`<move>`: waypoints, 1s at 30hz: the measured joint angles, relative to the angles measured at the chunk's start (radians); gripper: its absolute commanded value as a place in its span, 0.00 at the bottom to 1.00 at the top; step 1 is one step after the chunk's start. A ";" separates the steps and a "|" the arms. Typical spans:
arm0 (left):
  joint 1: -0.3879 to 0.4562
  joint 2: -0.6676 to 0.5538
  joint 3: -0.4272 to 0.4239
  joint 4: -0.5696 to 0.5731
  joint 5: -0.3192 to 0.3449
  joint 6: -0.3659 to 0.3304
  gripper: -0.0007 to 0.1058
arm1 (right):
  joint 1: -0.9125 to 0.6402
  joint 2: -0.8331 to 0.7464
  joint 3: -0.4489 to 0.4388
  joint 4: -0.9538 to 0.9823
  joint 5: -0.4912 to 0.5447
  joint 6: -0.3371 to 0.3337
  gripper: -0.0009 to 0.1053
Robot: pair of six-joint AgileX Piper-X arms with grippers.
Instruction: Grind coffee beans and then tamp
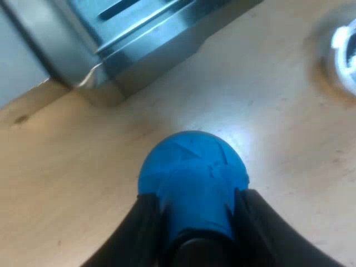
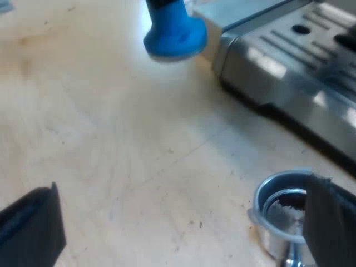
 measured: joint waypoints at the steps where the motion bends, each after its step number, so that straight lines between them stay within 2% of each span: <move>1: 0.018 0.000 0.011 -0.001 0.000 0.000 0.01 | 0.000 0.010 0.000 0.000 -0.002 0.000 0.86; 5: 0.073 0.000 0.083 -0.068 -0.001 0.004 0.01 | 0.000 0.075 -0.025 -0.003 -0.004 0.000 0.86; 12: 0.083 -0.002 0.140 -0.109 -0.008 0.004 0.01 | 0.000 0.123 -0.056 -0.006 -0.006 0.000 0.86; 13: 0.083 0.011 0.174 -0.135 -0.016 0.004 0.01 | 0.000 0.200 -0.090 -0.013 -0.008 0.000 0.86; 15: 0.083 0.025 0.177 -0.135 -0.027 0.004 0.01 | 0.000 0.225 -0.095 -0.013 -0.009 0.000 0.86; 19: 0.083 0.083 0.177 -0.146 -0.096 0.004 0.01 | 0.000 0.265 -0.098 -0.013 -0.010 0.007 0.86; 26: 0.083 0.146 0.173 -0.150 -0.105 0.004 0.01 | 0.000 0.271 -0.098 -0.015 -0.010 0.007 0.86; 29: 0.083 0.147 0.172 -0.150 -0.105 0.004 0.12 | 0.000 0.271 -0.098 -0.017 -0.010 0.007 0.86; 30: 0.083 0.147 0.172 -0.150 -0.105 0.004 0.22 | 0.000 0.271 -0.098 -0.017 -0.010 0.007 0.86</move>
